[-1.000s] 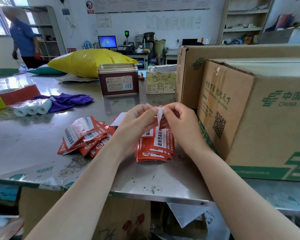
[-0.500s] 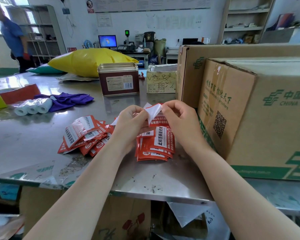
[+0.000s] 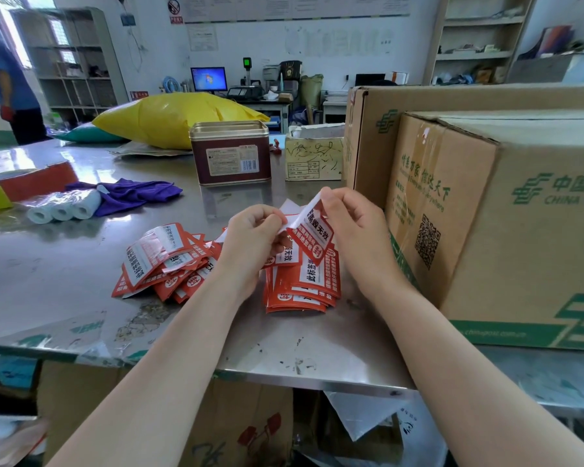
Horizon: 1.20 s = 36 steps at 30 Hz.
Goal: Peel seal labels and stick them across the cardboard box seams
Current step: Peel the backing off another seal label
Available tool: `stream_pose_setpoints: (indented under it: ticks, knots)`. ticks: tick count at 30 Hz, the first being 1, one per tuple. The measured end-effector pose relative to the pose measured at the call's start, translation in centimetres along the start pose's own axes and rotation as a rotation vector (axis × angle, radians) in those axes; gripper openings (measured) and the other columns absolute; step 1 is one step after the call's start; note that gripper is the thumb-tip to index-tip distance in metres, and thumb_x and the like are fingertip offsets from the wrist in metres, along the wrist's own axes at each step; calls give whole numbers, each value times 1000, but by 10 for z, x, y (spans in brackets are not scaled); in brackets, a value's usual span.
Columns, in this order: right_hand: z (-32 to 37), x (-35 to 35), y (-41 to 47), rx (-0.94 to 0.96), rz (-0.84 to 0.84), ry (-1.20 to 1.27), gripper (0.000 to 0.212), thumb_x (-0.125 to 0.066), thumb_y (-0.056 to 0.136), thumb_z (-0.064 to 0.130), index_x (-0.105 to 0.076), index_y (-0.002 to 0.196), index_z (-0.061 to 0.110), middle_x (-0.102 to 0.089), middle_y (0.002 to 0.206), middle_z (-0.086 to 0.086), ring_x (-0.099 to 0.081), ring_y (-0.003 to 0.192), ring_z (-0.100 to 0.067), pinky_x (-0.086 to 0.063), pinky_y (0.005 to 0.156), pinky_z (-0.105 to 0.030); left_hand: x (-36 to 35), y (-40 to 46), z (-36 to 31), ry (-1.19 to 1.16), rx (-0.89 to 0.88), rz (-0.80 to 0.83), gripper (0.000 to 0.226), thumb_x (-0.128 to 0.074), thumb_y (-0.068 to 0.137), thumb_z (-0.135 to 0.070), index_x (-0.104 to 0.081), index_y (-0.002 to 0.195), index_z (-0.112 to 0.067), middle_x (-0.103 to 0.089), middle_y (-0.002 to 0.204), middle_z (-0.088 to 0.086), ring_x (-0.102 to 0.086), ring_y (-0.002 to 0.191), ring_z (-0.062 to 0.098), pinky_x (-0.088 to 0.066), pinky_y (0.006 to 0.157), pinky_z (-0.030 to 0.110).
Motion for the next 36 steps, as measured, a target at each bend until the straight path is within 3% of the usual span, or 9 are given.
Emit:
stream_pose_setpoints:
  ticks: [6,10,12,16,23,29,32,34,36]
  knots:
    - [-1,5,0,-34,-71,6,34,-42,96,37,-65,78,20,-67,73,8,-65,69,-1,-52,61,-14,9,4,2,3,3,-103,21,-50,92,-13,-64,91,2,-67,77,10,-60,56,4,-49,55,17]
    - [-3,5,2,-44,-101,-22,29,-42,96,38,-67,86,27,-68,95,4,-65,86,-7,-55,81,-33,14,1,0,-25,16,-181,17,-46,92,-11,-61,86,-3,-65,76,8,-63,52,5,-49,50,15]
    - [-5,5,2,-53,-109,0,28,-44,95,37,-67,87,24,-67,100,0,-65,88,-10,-54,82,-35,16,0,-1,-20,15,-210,16,-47,93,-11,-60,84,-7,-64,74,4,-63,50,0,-49,51,15]
    - [-6,8,3,-50,-136,16,16,-47,94,38,-61,88,39,-62,107,7,-62,98,-8,-52,89,-37,20,0,0,10,17,-251,16,-50,93,-15,-64,90,-9,-67,81,4,-66,54,1,-51,54,16]
    - [-4,18,4,-26,-224,-35,34,-44,95,31,-56,124,17,-50,126,3,-51,114,-6,-45,99,-29,23,1,-1,58,2,-312,20,-50,94,-15,-66,104,-16,-57,83,-14,-60,71,5,-51,63,18]
    - [-2,22,5,-4,-255,-56,32,-44,96,28,-53,125,19,-50,127,2,-50,115,-7,-44,97,-24,22,2,1,78,9,-287,28,-46,94,-16,-64,116,-14,-63,106,2,-59,81,7,-47,64,18]
    - [-2,23,4,-7,-262,-51,32,-44,96,27,-52,126,19,-50,127,3,-49,116,-5,-44,99,-24,21,2,1,95,4,-272,26,-44,96,-18,-66,110,-15,-64,101,4,-57,79,8,-45,64,17]
    - [-3,23,4,-11,-257,-49,31,-44,96,27,-52,125,20,-50,127,4,-50,116,-5,-44,100,-27,19,2,1,133,10,-242,21,-43,96,-22,-63,90,-24,-62,83,-1,-59,67,4,-43,63,18]
    - [-5,21,5,-11,-248,-60,30,-44,96,29,-52,124,23,-51,127,4,-50,116,-6,-45,100,-31,16,2,3,181,10,-209,25,-42,95,-24,-55,73,-20,-61,75,8,-61,60,2,-41,62,22]
Point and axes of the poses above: each hand's wrist, its own y-axis towards the middle knuckle, its own x-axis out of the back of the hand, z = x × y, the point moved 8 cm from there along y, towards the middle knuckle
